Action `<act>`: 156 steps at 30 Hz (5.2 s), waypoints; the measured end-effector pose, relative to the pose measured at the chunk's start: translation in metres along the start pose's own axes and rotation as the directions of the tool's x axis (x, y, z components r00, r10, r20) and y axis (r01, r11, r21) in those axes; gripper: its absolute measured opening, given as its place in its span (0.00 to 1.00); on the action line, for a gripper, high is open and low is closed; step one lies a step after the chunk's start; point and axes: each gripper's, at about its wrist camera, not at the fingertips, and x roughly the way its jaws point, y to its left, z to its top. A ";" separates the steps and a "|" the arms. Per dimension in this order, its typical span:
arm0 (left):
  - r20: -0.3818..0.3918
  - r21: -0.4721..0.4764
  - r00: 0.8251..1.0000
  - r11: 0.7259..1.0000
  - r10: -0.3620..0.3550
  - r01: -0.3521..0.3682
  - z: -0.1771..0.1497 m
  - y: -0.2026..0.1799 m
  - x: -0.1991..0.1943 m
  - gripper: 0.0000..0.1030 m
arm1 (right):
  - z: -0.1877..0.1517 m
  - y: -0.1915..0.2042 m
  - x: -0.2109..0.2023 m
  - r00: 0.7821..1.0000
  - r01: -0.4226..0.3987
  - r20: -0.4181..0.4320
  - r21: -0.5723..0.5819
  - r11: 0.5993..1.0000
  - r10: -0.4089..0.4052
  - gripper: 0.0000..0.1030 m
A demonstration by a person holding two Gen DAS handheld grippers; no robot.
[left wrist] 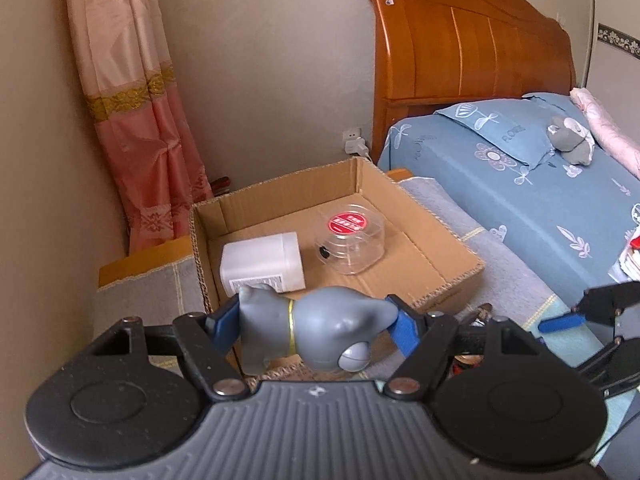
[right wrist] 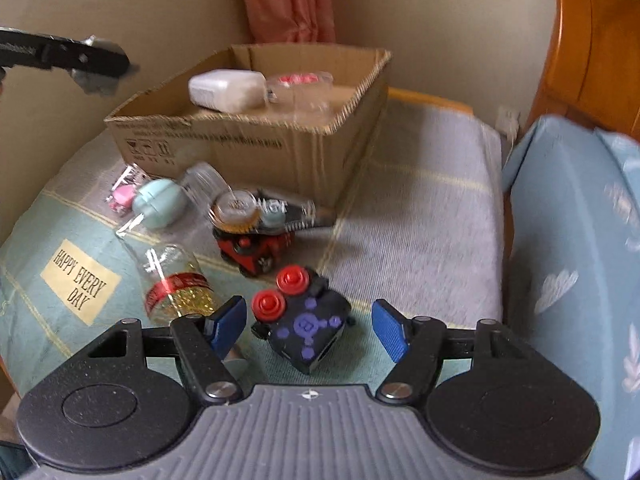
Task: Organize rigid objects
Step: 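Carry the elephant and block to the box and open both tools to drop them, then withdraw both tools from the box back over the remaining items, then approach the gold-capsule bottle with the right tool while the left tool approaches the pink keychain toy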
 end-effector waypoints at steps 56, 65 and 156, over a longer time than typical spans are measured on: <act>-0.031 -0.115 0.997 0.990 0.074 -0.077 -0.113 0.014 -0.035 0.96 | 0.136 0.056 -0.023 0.972 0.058 0.232 -0.137 0.989 -0.024 0.96; -0.003 -0.110 0.996 0.990 0.086 -0.086 -0.122 0.004 -0.045 0.96 | 0.090 0.064 -0.041 0.975 0.062 0.221 -0.093 0.994 -0.040 0.99; -0.074 -0.324 0.985 0.930 0.158 -0.174 -0.114 0.030 0.049 0.96 | -0.059 0.084 0.014 0.982 0.131 0.136 0.028 0.991 -0.134 1.00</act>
